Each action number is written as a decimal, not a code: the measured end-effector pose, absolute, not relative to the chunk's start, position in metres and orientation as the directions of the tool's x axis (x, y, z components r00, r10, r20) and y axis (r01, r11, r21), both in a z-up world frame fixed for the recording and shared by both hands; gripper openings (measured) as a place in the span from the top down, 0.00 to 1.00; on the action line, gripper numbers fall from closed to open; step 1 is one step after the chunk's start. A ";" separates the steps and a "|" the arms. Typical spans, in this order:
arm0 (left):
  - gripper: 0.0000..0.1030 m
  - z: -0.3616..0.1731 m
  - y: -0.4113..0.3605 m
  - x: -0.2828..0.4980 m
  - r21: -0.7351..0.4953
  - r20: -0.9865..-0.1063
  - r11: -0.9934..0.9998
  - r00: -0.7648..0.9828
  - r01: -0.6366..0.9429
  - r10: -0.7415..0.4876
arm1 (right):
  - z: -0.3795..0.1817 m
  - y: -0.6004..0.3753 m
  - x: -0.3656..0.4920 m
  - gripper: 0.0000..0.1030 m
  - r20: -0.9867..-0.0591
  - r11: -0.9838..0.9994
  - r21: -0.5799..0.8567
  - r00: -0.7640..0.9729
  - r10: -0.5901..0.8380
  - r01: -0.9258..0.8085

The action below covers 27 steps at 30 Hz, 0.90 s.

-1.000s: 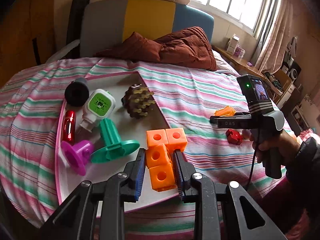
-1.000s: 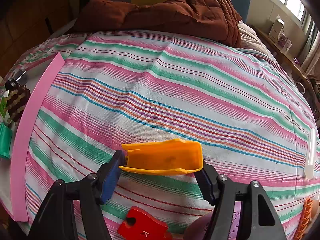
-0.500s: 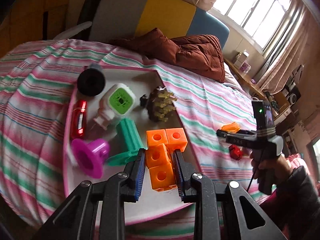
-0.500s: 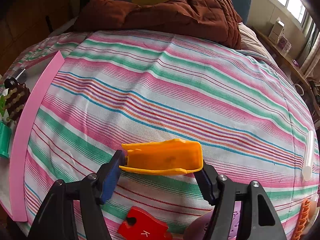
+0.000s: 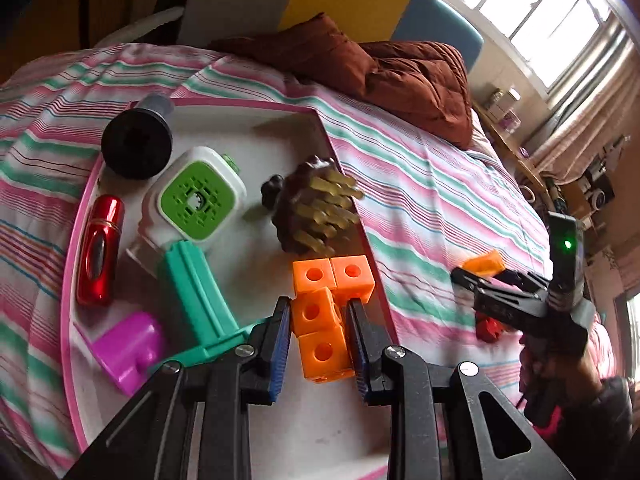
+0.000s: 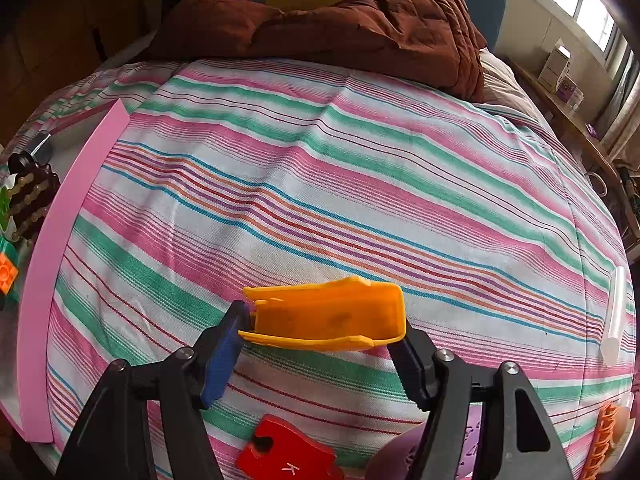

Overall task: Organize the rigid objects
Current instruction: 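Carry the orange blocks into the tray and open the left gripper while the right holds the clip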

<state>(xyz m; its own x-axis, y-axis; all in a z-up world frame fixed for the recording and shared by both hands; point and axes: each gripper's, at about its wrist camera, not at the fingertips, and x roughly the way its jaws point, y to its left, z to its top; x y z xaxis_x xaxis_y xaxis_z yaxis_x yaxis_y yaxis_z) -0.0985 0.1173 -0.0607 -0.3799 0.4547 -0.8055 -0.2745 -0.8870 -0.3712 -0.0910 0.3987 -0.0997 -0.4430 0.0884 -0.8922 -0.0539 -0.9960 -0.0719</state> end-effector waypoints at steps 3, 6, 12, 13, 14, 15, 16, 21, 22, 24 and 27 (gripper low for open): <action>0.72 -0.064 0.116 -0.105 -0.360 -0.808 -0.896 -0.393 -0.258 0.438 | -0.099 0.399 -0.090 0.34 -0.892 -0.996 -0.074 -0.443 0.090 -0.052; 0.65 -0.066 0.116 -0.104 -0.360 -0.813 -0.896 -0.385 -0.259 0.438 | -0.099 0.398 -0.090 0.33 -0.892 -0.996 -0.074 -0.443 0.089 -0.053; 0.63 -0.052 0.121 -0.086 -0.275 -0.793 -0.909 -0.460 -0.312 0.398 | -0.099 0.398 -0.091 0.33 -0.891 -0.996 -0.077 -0.444 0.092 -0.051; 0.63 -0.049 0.121 -0.083 -0.260 -0.788 -0.910 -0.474 -0.323 0.393 | -0.099 0.398 -0.091 0.34 -0.891 -0.996 -0.078 -0.444 0.092 -0.051; 0.63 -0.046 0.122 -0.079 -0.239 -0.781 -0.912 -0.491 -0.334 0.385 | -0.099 0.398 -0.091 0.33 -0.891 -0.996 -0.078 -0.444 0.092 -0.051; 0.63 -0.042 0.123 -0.074 -0.217 -0.775 -0.914 -0.509 -0.343 0.375 | -0.099 0.398 -0.091 0.33 -0.891 -0.996 -0.078 -0.444 0.092 -0.051; 0.63 -0.039 0.123 -0.070 -0.197 -0.768 -0.915 -0.525 -0.352 0.367 | -0.099 0.398 -0.091 0.33 -0.891 -0.996 -0.079 -0.444 0.093 -0.050; 0.60 -0.029 0.120 -0.051 -0.110 -0.744 -0.921 -0.584 -0.372 0.325 | -0.098 0.397 -0.090 0.34 -0.889 -0.995 -0.086 -0.446 0.099 -0.048; 0.60 -0.029 0.118 -0.049 -0.109 -0.745 -0.922 -0.584 -0.371 0.323 | -0.098 0.397 -0.090 0.34 -0.889 -0.995 -0.087 -0.446 0.099 -0.048; 0.60 -0.029 0.113 -0.044 -0.106 -0.747 -0.926 -0.586 -0.361 0.314 | -0.098 0.396 -0.090 0.34 -0.888 -0.995 -0.093 -0.449 0.104 -0.046; 0.60 -0.030 0.107 -0.038 -0.099 -0.751 -0.933 -0.589 -0.345 0.297 | -0.098 0.394 -0.090 0.34 -0.884 -0.994 -0.104 -0.453 0.112 -0.043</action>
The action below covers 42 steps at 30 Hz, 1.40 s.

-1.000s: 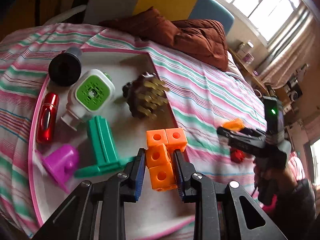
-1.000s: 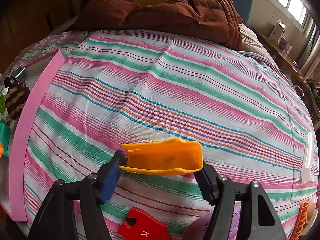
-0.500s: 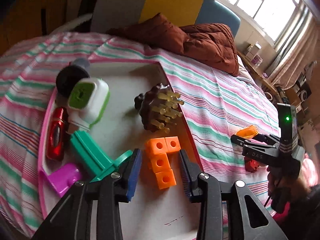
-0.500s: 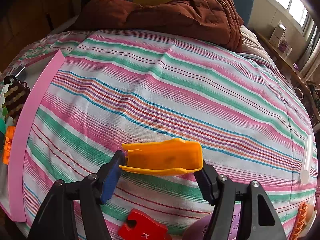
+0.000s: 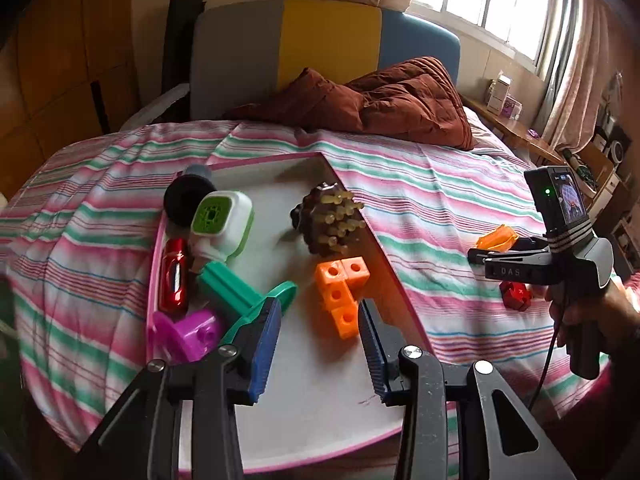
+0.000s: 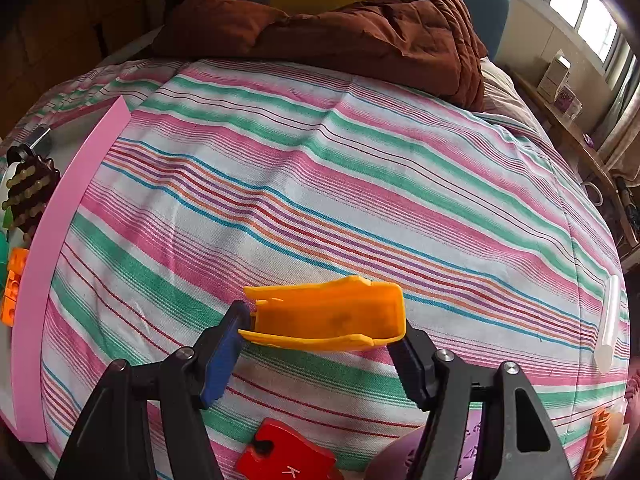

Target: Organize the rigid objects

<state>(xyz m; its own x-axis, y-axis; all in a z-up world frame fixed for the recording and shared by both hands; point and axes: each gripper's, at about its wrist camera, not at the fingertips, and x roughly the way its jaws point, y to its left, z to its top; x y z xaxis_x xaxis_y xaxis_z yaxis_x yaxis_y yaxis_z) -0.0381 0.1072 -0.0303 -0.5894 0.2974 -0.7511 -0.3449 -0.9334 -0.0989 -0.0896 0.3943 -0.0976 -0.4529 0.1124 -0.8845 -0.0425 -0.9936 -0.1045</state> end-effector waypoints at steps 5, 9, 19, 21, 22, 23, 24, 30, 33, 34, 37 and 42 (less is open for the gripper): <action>0.60 -0.032 0.101 -0.029 -0.080 -0.752 -0.937 -0.596 -0.339 0.280 | -0.097 0.395 -0.089 0.34 -0.884 -0.994 -0.101 -0.454 0.110 -0.044; 0.60 -0.032 0.095 -0.026 -0.077 -0.752 -0.943 -0.602 -0.323 0.268 | -0.098 0.394 -0.089 0.34 -0.882 -0.994 -0.103 -0.457 0.112 -0.045; 0.60 -0.036 0.081 -0.029 -0.084 -0.760 -0.954 -0.600 -0.289 0.249 | -0.097 0.391 -0.087 0.34 -0.871 -0.991 -0.129 -0.475 0.129 -0.032; 0.60 -0.036 0.079 -0.029 -0.088 -0.761 -0.954 -0.599 -0.286 0.250 | -0.098 0.391 -0.087 0.34 -0.870 -0.991 -0.131 -0.476 0.130 -0.031; 0.60 -0.036 0.079 -0.029 -0.089 -0.760 -0.955 -0.600 -0.284 0.250 | -0.098 0.391 -0.087 0.34 -0.869 -0.991 -0.132 -0.477 0.130 -0.030; 0.60 -0.036 0.078 -0.029 -0.090 -0.760 -0.954 -0.600 -0.285 0.251 | -0.097 0.391 -0.088 0.34 -0.869 -0.991 -0.131 -0.477 0.130 -0.031; 0.60 -0.036 0.078 -0.029 -0.090 -0.760 -0.954 -0.600 -0.285 0.251 | -0.097 0.391 -0.087 0.34 -0.869 -0.991 -0.131 -0.477 0.130 -0.030; 0.60 -0.038 0.077 -0.030 -0.090 -0.765 -0.957 -0.595 -0.277 0.245 | -0.097 0.391 -0.088 0.34 -0.869 -0.991 -0.132 -0.476 0.131 -0.030; 0.60 -0.038 0.073 -0.030 -0.092 -0.765 -0.958 -0.596 -0.273 0.243 | -0.097 0.391 -0.088 0.34 -0.870 -0.991 -0.128 -0.476 0.129 -0.034; 0.60 -0.038 0.072 -0.030 -0.091 -0.764 -0.958 -0.597 -0.272 0.242 | -0.097 0.392 -0.088 0.34 -0.870 -0.991 -0.126 -0.476 0.127 -0.035; 0.60 -0.038 0.067 -0.030 -0.095 -0.762 -0.960 -0.601 -0.264 0.241 | -0.098 0.394 -0.088 0.34 -0.875 -0.993 -0.107 -0.470 0.117 -0.046; 0.60 -0.039 0.054 -0.029 -0.087 -0.763 -0.967 -0.608 -0.239 0.219 | -0.095 0.389 -0.088 0.39 -0.883 -0.992 -0.115 -0.451 0.128 -0.057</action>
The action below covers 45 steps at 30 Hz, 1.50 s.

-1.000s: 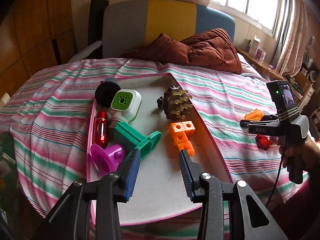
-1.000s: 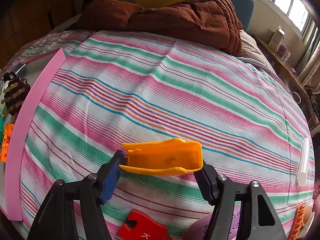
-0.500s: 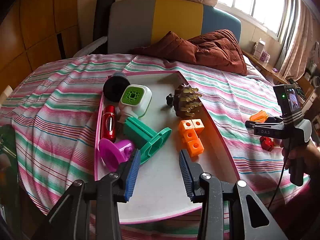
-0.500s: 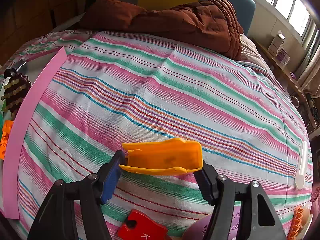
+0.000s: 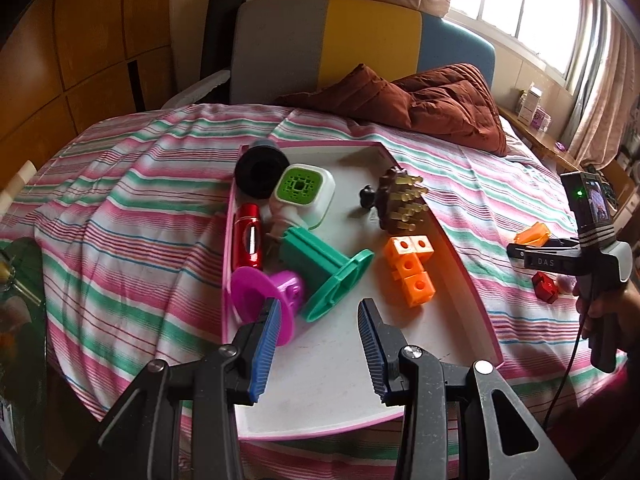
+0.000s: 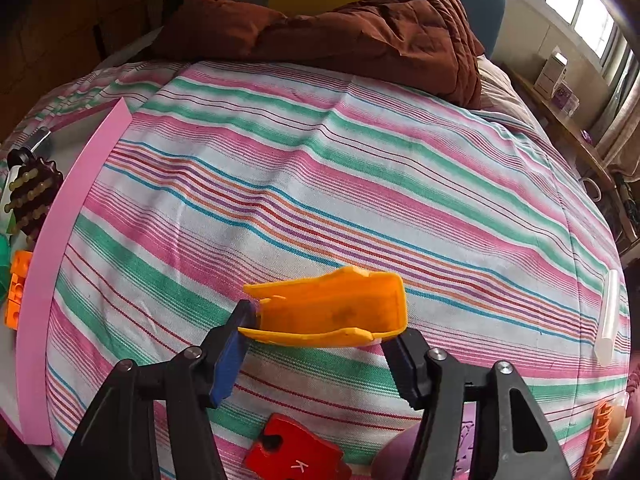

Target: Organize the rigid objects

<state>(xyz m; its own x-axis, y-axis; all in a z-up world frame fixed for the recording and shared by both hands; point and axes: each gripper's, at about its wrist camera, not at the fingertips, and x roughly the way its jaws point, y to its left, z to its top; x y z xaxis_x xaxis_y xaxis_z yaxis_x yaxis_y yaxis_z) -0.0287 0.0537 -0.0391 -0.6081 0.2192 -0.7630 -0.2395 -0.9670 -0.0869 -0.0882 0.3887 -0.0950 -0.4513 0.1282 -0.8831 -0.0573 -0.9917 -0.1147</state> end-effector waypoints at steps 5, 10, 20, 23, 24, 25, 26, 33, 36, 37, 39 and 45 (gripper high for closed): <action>0.60 -0.040 0.045 -0.027 -0.085 -0.762 -0.971 -0.614 -0.222 0.207 | -0.096 0.387 -0.086 0.39 -0.881 -0.990 -0.120 -0.450 0.143 -0.079; 0.60 -0.036 0.041 -0.023 -0.064 -0.748 -0.973 -0.635 -0.222 0.195 | -0.091 0.382 -0.082 0.85 -0.888 -0.991 -0.102 -0.441 0.128 -0.083; 0.60 -0.039 0.036 -0.021 -0.073 -0.754 -0.973 -0.627 -0.218 0.197 | -0.089 0.370 -0.069 0.94 -0.905 -0.997 -0.042 -0.421 0.067 -0.068; 0.60 -0.041 0.036 -0.022 -0.084 -0.759 -0.973 -0.619 -0.217 0.203 | -0.082 0.378 -0.069 0.87 -0.905 -0.995 -0.018 -0.422 0.057 -0.098; 0.60 -0.041 0.036 -0.022 -0.087 -0.759 -0.972 -0.617 -0.218 0.207 | -0.079 0.382 -0.070 0.81 -0.902 -0.994 -0.011 -0.428 0.058 -0.113; 0.60 -0.041 0.036 -0.022 -0.089 -0.758 -0.971 -0.617 -0.222 0.211 | -0.076 0.387 -0.071 0.80 -0.899 -0.992 0.008 -0.435 0.050 -0.129; 0.60 -0.040 0.037 -0.022 -0.089 -0.755 -0.970 -0.619 -0.226 0.213 | -0.073 0.392 -0.073 0.77 -0.896 -0.988 0.034 -0.442 0.036 -0.149; 0.60 -0.036 0.044 -0.026 -0.091 -0.749 -0.963 -0.620 -0.254 0.234 | -0.057 0.407 -0.113 0.56 -0.875 -0.960 0.168 -0.482 -0.041 -0.225; 0.60 -0.035 0.045 -0.031 -0.099 -0.753 -0.961 -0.612 -0.259 0.242 | -0.054 0.399 -0.143 0.55 -0.865 -0.946 0.248 -0.487 -0.119 -0.210; 0.60 -0.035 0.045 -0.033 -0.101 -0.753 -0.960 -0.610 -0.260 0.245 | -0.053 0.396 -0.153 0.55 -0.862 -0.938 0.270 -0.488 -0.136 -0.216; 0.60 -0.035 0.045 -0.035 -0.100 -0.754 -0.959 -0.609 -0.264 0.246 | -0.052 0.389 -0.173 0.55 -0.856 -0.932 0.288 -0.496 -0.146 -0.222; 0.60 -0.039 0.044 -0.046 -0.109 -0.768 -0.959 -0.590 -0.264 0.249 | -0.065 0.377 -0.238 0.55 -0.871 -0.922 0.281 -0.474 -0.129 -0.265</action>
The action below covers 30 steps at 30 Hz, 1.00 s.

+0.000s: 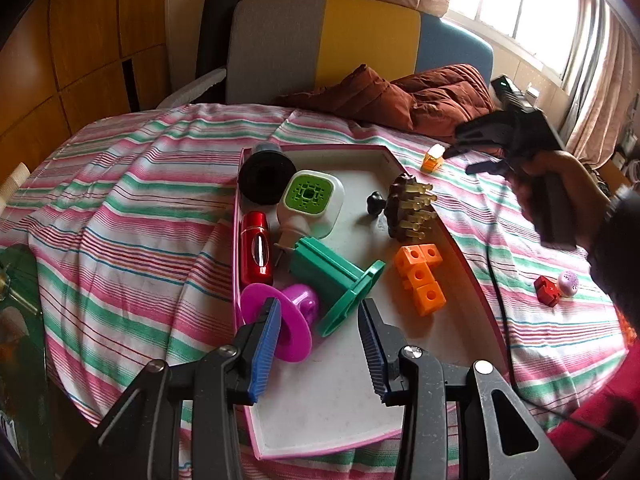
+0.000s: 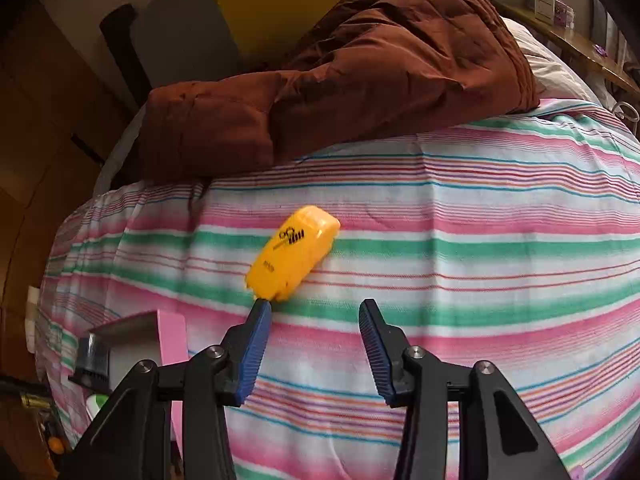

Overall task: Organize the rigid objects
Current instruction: 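Grasp the yellow gear-print toy on the bed with the right gripper, then carry the yellow toy into the tray and open the right gripper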

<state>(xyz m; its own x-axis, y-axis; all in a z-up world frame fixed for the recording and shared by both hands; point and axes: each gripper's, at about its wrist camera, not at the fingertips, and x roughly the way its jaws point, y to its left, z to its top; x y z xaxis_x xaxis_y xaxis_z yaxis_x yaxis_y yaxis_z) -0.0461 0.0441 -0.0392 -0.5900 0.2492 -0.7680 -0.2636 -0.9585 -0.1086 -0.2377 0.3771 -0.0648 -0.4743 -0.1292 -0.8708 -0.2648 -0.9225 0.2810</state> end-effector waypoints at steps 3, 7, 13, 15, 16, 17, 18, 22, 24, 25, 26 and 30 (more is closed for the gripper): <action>0.60 -0.043 0.042 -0.052 -0.117 -0.778 -0.959 -0.577 -0.258 0.250 | -0.072 0.376 -0.263 0.53 -0.867 -0.909 0.301 -0.479 -0.135 -0.289; 0.60 -0.047 0.043 -0.056 -0.128 -0.789 -0.958 -0.559 -0.259 0.256 | -0.084 0.370 -0.287 0.53 -0.892 -0.913 0.255 -0.443 -0.094 -0.319; 0.60 -0.047 0.043 -0.055 -0.138 -0.788 -0.956 -0.557 -0.258 0.263 | -0.087 0.352 -0.284 0.75 -0.900 -0.965 0.130 -0.435 -0.019 -0.226; 0.60 -0.045 0.043 -0.053 -0.136 -0.781 -0.956 -0.567 -0.258 0.264 | -0.087 0.348 -0.272 0.75 -0.901 -0.976 0.102 -0.433 -0.010 -0.190; 0.60 -0.045 0.043 -0.052 -0.135 -0.779 -0.957 -0.569 -0.258 0.264 | -0.087 0.346 -0.264 0.75 -0.903 -0.981 0.090 -0.430 -0.008 -0.172; 0.60 -0.044 0.043 -0.051 -0.135 -0.778 -0.957 -0.570 -0.257 0.264 | -0.088 0.344 -0.254 0.75 -0.905 -0.984 0.082 -0.426 -0.008 -0.155; 0.60 -0.042 0.043 -0.050 -0.137 -0.777 -0.957 -0.572 -0.256 0.264 | -0.088 0.343 -0.244 0.75 -0.906 -0.987 0.073 -0.423 -0.007 -0.141; 0.60 -0.036 0.042 -0.042 -0.124 -0.764 -0.960 -0.593 -0.253 0.255 | -0.089 0.342 -0.201 0.75 -0.910 -0.992 0.076 -0.413 -0.026 -0.105; 0.60 -0.033 0.042 -0.038 -0.116 -0.760 -0.961 -0.600 -0.250 0.248 | -0.090 0.342 -0.180 0.75 -0.911 -0.993 0.077 -0.410 -0.033 -0.091; 0.60 -0.032 0.041 -0.036 -0.114 -0.758 -0.962 -0.604 -0.249 0.246 | -0.090 0.342 -0.170 0.75 -0.911 -0.994 0.075 -0.410 -0.033 -0.086; 0.60 -0.031 0.040 -0.033 -0.112 -0.756 -0.962 -0.607 -0.248 0.244 | -0.091 0.341 -0.160 0.75 -0.911 -0.995 0.068 -0.411 -0.030 -0.078; 0.58 -0.027 0.038 -0.023 -0.098 -0.747 -0.965 -0.622 -0.244 0.234 | -0.088 0.335 -0.132 0.75 -0.915 -0.997 0.041 -0.403 -0.010 -0.067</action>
